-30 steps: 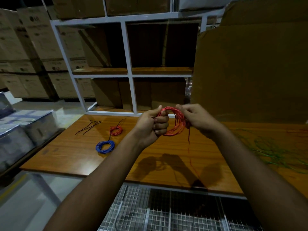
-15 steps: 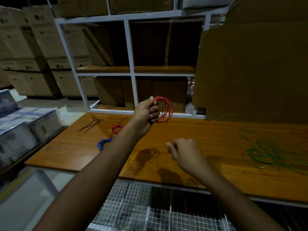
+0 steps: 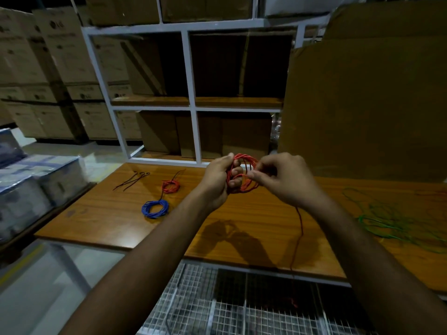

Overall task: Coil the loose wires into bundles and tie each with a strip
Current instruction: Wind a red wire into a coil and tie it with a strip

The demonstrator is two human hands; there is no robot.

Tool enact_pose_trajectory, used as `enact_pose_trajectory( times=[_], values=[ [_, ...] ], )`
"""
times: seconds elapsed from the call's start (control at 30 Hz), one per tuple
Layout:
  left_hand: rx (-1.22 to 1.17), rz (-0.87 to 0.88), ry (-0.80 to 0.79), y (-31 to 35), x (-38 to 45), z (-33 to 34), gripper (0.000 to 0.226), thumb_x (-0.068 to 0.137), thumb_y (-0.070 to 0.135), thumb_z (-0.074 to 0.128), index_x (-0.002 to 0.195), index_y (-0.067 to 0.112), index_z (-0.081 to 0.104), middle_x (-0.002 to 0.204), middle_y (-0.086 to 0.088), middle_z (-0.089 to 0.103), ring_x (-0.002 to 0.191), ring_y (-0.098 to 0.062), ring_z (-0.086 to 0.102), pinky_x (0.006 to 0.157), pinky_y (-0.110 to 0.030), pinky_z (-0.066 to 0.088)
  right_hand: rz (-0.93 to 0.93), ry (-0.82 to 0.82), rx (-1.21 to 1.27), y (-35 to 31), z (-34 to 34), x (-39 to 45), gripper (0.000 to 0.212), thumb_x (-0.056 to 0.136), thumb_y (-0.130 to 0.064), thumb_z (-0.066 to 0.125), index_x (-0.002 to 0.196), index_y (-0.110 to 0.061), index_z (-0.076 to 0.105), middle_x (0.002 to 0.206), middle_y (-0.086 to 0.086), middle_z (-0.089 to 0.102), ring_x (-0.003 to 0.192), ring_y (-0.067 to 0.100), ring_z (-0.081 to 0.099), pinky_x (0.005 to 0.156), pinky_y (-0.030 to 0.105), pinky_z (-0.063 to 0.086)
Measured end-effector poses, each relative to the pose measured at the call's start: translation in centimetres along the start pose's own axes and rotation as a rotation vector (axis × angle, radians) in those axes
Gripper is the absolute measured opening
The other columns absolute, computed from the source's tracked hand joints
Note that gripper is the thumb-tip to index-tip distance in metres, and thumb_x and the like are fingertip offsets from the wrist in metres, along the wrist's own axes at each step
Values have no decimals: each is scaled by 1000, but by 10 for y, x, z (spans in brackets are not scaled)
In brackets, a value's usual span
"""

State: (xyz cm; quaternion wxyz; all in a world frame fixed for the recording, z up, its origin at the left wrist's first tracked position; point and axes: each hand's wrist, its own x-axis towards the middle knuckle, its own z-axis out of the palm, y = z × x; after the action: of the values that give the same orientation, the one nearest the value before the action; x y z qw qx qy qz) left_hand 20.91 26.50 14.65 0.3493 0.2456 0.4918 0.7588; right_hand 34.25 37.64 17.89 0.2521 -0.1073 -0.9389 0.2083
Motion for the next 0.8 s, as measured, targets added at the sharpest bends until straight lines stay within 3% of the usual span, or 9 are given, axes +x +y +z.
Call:
enact_pose_trajectory(
  times=[0.07,0.13,0.23,0.3,0.4,0.5,0.57,0.7,0.8],
  values=[
    [-18,-7,-17,2,-5,-4,32,108,29,32,85,12,47,64,0,43,48,-8,35,44,-16,31,-63,-218,85,0,-12,3,20,95,-25,63,115,-24,66,106,-12,63,99,3,60,79,18,50],
    [17,-18,-50,1,-9,-7,31,108,30,31,90,12,48,67,0,44,48,-8,34,44,-17,29,-119,-210,81,0,-19,8,29,95,-16,60,122,-26,64,114,-16,60,98,-3,57,80,17,50],
    [34,-53,-128,0,-18,-4,32,108,30,29,92,13,51,65,3,46,46,-6,33,44,-19,23,-208,-8,51,-7,-19,22,23,92,-13,65,111,-26,70,101,-16,65,77,-2,64,61,15,54],
    [12,-69,-163,0,-24,-3,35,108,30,28,87,14,52,61,5,41,45,-6,30,44,-20,21,-238,120,28,-7,-16,34,10,87,-27,73,96,-22,72,86,-13,66,73,2,66,59,13,52],
    [-117,-92,-203,9,-30,-10,39,107,35,29,83,14,51,56,8,33,42,-5,27,44,-20,18,-130,129,63,6,-8,48,27,84,-43,71,77,-17,68,68,-4,63,60,5,58,52,18,45],
    [-192,-86,-235,24,-33,-23,41,107,38,30,77,16,49,54,9,31,41,-4,26,43,-20,15,100,-125,433,27,10,43,35,93,-46,57,81,-15,67,68,-2,56,57,7,48,52,21,38],
    [-197,-69,-225,31,-35,-31,41,106,37,31,75,17,48,54,9,30,42,-4,25,44,-21,14,234,-277,740,45,25,33,29,99,-35,52,91,-12,69,75,1,52,65,11,46,59,24,38],
    [-124,-22,-134,34,-35,-45,39,107,34,32,74,18,47,54,9,30,42,-5,24,43,-21,14,296,-476,1292,61,59,8,29,93,-10,57,122,-4,60,80,4,54,74,15,52,71,30,42],
    [-74,9,-64,37,-34,-55,38,107,33,34,74,18,47,52,9,33,40,-4,26,39,-19,19,292,-480,1425,56,78,-12,22,90,-10,59,112,-9,61,81,5,55,78,21,55,84,44,47]
  ],
)
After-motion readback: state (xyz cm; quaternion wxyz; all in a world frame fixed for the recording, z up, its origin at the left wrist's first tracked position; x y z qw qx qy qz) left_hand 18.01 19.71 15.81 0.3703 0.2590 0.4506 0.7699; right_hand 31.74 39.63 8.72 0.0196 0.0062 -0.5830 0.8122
